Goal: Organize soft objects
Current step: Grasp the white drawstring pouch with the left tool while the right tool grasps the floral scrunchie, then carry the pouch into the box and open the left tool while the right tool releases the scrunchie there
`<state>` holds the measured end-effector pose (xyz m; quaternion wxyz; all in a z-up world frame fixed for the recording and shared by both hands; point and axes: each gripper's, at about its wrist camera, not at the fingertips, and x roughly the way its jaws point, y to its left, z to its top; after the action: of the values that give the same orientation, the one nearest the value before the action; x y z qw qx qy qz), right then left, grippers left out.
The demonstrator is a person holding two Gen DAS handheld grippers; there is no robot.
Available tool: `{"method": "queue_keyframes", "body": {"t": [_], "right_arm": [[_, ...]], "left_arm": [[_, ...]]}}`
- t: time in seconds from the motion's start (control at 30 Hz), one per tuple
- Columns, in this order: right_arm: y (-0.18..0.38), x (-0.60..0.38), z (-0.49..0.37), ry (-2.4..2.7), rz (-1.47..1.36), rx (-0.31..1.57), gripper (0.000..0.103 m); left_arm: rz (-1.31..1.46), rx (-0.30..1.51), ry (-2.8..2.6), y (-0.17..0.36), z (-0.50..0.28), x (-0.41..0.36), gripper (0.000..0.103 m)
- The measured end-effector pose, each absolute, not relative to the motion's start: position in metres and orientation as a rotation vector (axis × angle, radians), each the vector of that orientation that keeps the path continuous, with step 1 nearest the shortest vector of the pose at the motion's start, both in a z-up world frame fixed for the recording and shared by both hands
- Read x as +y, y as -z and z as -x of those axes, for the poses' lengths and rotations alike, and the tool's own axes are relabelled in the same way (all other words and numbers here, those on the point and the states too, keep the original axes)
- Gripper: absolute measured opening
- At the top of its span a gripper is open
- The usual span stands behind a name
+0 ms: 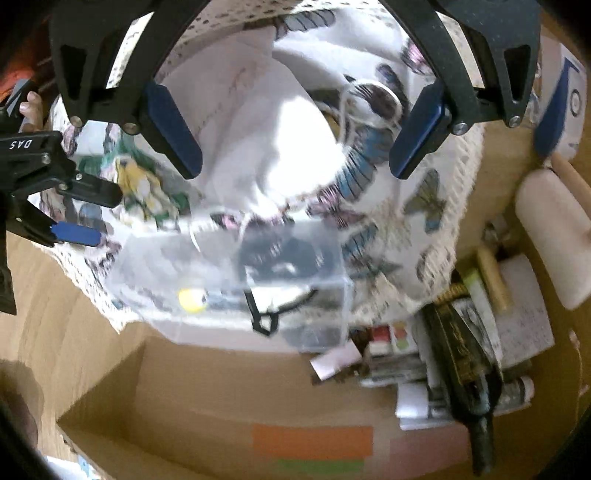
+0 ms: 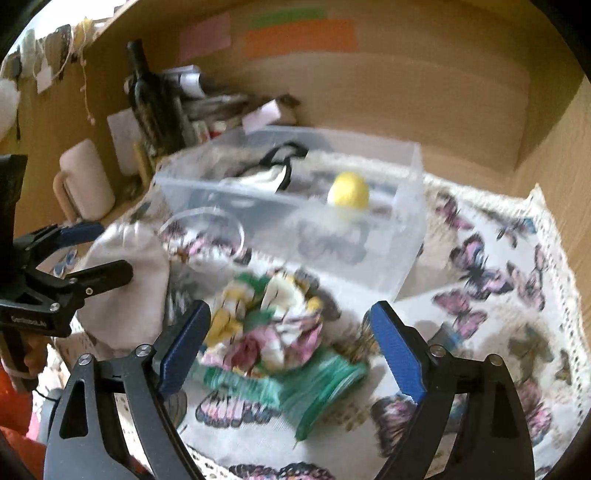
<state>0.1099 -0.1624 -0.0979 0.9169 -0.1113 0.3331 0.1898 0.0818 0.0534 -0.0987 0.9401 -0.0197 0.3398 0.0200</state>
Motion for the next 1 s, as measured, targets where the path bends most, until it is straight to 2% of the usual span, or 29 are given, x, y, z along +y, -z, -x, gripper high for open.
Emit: {"method": "queue_keyframes", "body": {"t": [0.13, 0.2, 0.23, 0.3, 0.33, 0.4, 0.5, 0.57, 0.67, 0.77, 1.0], "right_arm": [[0.11, -0.16, -0.107, -0.415, 0.226, 0.712, 0.082], [0.112, -0.159, -0.106, -0.417, 0.235, 0.716, 0.062], [0.113, -0.159, -0.106, -0.422, 0.234, 0.719, 0.058], [0.113, -0.159, -0.105, -0.425, 0.232, 0.715, 0.048], [0.112, -0.16, -0.103, -0.425, 0.232, 0.71, 0.044], [0.112, -0.162, -0.102, -0.425, 0.233, 0.706, 0.033], [0.111, -0.162, -0.099, -0.417, 0.238, 0.689, 0.024], [0.109, -0.162, -0.096, -0.409, 0.242, 0.675, 0.023], [0.104, -0.163, -0.093, -0.394, 0.251, 0.648, 0.021], [0.096, -0.165, -0.089, -0.391, 0.245, 0.62, 0.021], [0.075, -0.169, -0.08, -0.381, 0.229, 0.548, 0.02]], "left_arm": [[0.025, 0.736, -0.015, 0.114, -0.083, 0.045, 0.103], [0.016, 0.744, -0.001, 0.118, -0.083, 0.041, 0.103], [0.018, 0.741, 0.004, 0.119, -0.082, 0.04, 0.102], [0.028, 0.728, 0.011, 0.12, -0.079, 0.04, 0.095], [0.035, 0.724, 0.018, 0.119, -0.078, 0.04, 0.084], [0.056, 0.72, 0.034, 0.119, -0.076, 0.042, 0.08], [0.088, 0.725, 0.036, 0.118, -0.074, 0.046, 0.066], [0.102, 0.722, 0.032, 0.116, -0.073, 0.049, 0.052], [0.104, 0.72, 0.029, 0.114, -0.072, 0.051, 0.043], [0.096, 0.712, 0.023, 0.112, -0.071, 0.052, 0.039], [0.089, 0.644, 0.013, 0.093, -0.063, 0.055, 0.038]]}}
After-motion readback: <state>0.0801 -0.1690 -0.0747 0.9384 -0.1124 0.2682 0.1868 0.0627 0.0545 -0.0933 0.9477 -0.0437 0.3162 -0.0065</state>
